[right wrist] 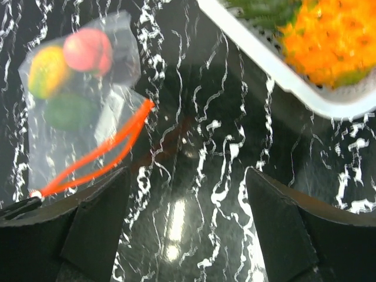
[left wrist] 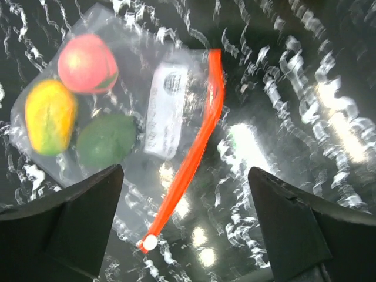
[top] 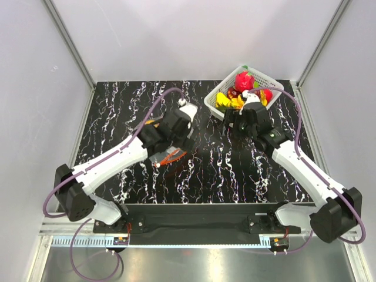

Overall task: Place the food in the zip-top bag and seal the zipper
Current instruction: Pick up the zipper food storage bag at the center of the board.

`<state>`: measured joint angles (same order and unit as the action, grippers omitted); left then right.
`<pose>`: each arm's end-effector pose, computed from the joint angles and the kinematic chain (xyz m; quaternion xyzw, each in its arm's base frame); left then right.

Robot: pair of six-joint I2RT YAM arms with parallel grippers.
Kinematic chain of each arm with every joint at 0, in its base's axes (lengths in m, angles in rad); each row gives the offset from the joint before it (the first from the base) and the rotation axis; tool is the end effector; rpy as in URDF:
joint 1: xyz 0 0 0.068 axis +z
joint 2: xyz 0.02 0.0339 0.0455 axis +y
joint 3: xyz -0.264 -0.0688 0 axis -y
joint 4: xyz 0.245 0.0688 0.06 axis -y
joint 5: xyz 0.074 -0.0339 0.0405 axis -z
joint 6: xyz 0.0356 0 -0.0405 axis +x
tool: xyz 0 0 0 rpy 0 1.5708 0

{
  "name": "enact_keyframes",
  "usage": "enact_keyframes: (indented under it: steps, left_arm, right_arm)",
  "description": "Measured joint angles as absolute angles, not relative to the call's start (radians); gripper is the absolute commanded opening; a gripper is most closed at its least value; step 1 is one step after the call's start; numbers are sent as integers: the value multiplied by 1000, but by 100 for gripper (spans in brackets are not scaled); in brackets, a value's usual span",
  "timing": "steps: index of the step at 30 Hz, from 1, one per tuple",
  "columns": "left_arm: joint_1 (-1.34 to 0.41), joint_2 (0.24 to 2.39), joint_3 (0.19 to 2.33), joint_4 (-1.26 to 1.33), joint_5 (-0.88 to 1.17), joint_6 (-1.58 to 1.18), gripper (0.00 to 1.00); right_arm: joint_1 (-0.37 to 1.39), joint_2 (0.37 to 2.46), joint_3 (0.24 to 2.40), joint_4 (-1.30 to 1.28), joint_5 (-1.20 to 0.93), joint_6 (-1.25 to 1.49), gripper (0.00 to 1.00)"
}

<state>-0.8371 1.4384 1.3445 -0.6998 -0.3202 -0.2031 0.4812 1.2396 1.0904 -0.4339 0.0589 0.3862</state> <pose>0.2161 -0.2229 0.3351 0.2274 0.8869 -0.0578 0.3979 0.2463 0.1263 0.3258 -0.0278 0.8798 0.1756 0.4408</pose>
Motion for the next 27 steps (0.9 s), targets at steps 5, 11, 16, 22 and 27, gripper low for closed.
enact_keyframes:
  steps: [5,11,16,22,27]
  left_arm:
    - [-864,1411,1213,-675,-427,-154,94]
    - [-865,1452,1190,-617,-477,-109,92]
    - [-886,1491,1163,-579,-488,-76,92]
    - [-904,1530,1151,-546,-515,-49,90]
    - [-910,1588,1151,-522,-540,-34,87]
  right_arm:
    - [475,1132,1031,-445,61,389,88]
    - [469,967,1020,-466,85,386,88]
    - [464,928,1021,-506,115,380,89]
    - [463,919,1020,-522,115,380,89]
    - [463,913,1020,-522,115,381,89]
